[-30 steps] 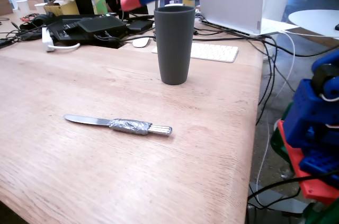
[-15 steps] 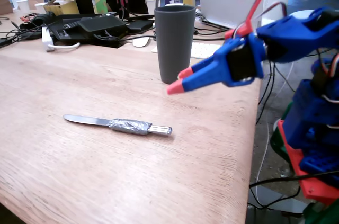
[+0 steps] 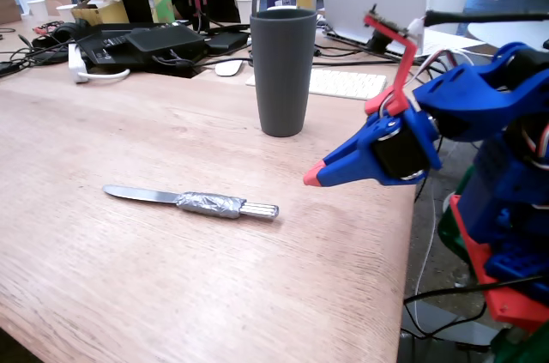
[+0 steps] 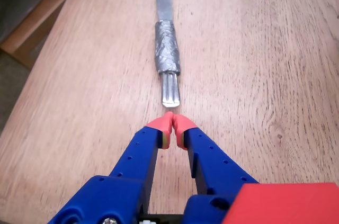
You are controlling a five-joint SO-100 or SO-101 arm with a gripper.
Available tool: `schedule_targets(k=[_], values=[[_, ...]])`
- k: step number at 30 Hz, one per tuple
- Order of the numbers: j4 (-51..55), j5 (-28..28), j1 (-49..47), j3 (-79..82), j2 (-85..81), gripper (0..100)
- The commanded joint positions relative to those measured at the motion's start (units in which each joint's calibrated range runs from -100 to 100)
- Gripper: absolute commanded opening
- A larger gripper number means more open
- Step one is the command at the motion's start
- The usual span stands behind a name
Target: Grab the fork and place it in gray glass
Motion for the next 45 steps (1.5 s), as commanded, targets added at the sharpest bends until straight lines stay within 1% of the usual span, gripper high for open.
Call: schedule_targets(k=[1,36,39,44,45], values=[[0.08,0.20,-0.07,0.15,-0.45,0],[0.17,0.05,1.11,0.15,-0.45,0],[0.17,0.20,0.10,0.15,-0.45,0],[0.17,-0.34,1.62,0.15,-0.37,0],[0.08,0.24,1.62,0.15,-0.37,0]])
